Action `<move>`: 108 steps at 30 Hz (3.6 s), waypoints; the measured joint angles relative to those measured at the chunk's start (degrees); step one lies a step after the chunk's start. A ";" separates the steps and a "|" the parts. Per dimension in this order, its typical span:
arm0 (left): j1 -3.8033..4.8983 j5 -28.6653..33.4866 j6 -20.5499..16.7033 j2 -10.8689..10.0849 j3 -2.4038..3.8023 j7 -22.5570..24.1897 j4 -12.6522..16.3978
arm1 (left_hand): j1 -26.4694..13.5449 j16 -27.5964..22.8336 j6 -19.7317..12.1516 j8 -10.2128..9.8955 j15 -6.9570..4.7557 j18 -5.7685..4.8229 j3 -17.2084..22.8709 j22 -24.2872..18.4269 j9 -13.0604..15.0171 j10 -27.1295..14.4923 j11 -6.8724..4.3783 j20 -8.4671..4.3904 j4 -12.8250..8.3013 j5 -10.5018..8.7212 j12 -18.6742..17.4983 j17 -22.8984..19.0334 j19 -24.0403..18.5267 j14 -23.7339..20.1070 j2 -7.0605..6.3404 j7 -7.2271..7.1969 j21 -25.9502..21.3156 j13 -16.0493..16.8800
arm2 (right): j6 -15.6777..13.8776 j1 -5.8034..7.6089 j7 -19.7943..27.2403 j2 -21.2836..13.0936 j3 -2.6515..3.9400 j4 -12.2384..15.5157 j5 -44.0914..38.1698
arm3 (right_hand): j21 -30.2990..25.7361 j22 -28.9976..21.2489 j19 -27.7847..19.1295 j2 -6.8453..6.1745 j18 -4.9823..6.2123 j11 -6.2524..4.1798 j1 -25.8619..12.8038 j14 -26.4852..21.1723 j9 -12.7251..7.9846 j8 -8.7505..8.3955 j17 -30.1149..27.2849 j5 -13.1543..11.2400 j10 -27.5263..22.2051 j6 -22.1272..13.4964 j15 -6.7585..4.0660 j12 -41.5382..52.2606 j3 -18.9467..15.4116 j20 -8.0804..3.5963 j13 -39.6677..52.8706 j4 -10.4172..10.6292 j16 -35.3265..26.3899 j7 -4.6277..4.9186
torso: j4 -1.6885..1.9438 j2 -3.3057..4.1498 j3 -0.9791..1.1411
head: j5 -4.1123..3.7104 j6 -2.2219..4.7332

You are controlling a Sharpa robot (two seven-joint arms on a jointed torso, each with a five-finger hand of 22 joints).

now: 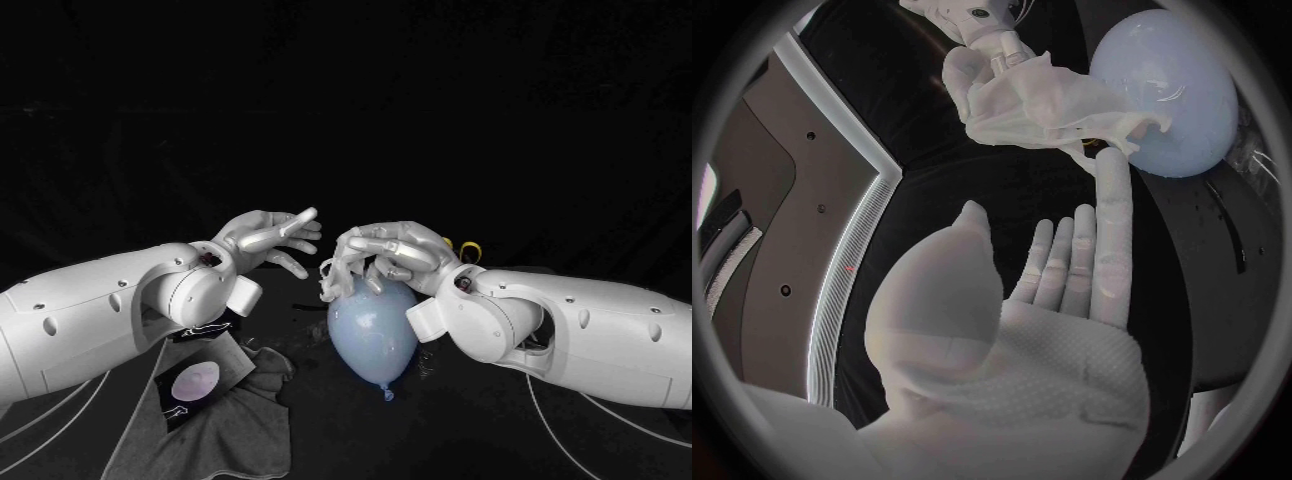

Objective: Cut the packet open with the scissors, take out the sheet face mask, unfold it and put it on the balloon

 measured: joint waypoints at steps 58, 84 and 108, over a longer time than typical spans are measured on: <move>-7.68 -27.68 -19.85 4.44 0.21 15.48 1.42 | 22.49 29.93 0.26 -9.15 -1.85 0.11 2.66 22.53 -3.04 -4.44 1.56 -0.03 -0.21 -0.36 6.55 6.98 -25.62 12.80 -7.13 1.15 28.19 0.11 | -12.94 6.10 -1.36 9.04 0.48 -9.25 1.37 | -0.01 -0.44 -0.21 -0.76 0.43 -0.28 -0.27 -0.12 0.08 0.35 -1.11 -0.01 0.29 -0.32 0.12 -0.66 1.32 -0.20 0.00 -0.61 -0.35 -0.04 | 0.30 -1.57 -0.60 | 0.22 3.22; -7.74 -23.81 -32.15 6.20 0.85 12.82 -0.53 | 21.74 39.61 -5.50 17.01 0.88 0.03 -0.66 24.00 7.91 -12.35 3.89 2.36 -0.16 -0.35 38.20 4.54 -22.63 14.29 -5.69 0.47 32.38 11.95 | -13.35 6.16 -1.89 9.08 0.49 -6.96 0.63 | -0.01 -0.43 -0.21 -0.76 0.01 0.02 -0.27 0.01 0.10 0.39 -1.19 0.13 0.38 -0.22 -0.01 -0.66 1.58 -0.20 0.01 -0.48 -0.34 -0.09 | 0.22 -1.45 -0.63 | 0.30 3.70; -7.78 -22.87 -35.53 8.20 0.98 8.19 -2.95 | 21.77 44.60 -10.50 31.00 0.87 -0.04 -0.97 28.22 12.49 -19.02 3.74 2.46 -0.16 -0.35 52.14 3.41 -20.27 13.89 -5.66 0.08 36.63 15.48 | -13.33 6.11 -2.43 9.44 0.48 -5.94 0.15 | -0.01 -0.32 -0.21 -0.77 -0.10 -0.10 -0.28 0.00 0.07 0.37 -1.28 -0.11 0.50 -0.04 0.01 -0.66 1.66 -0.20 0.00 -0.56 -0.56 0.12 | 0.19 -1.49 -0.57 | 0.94 3.66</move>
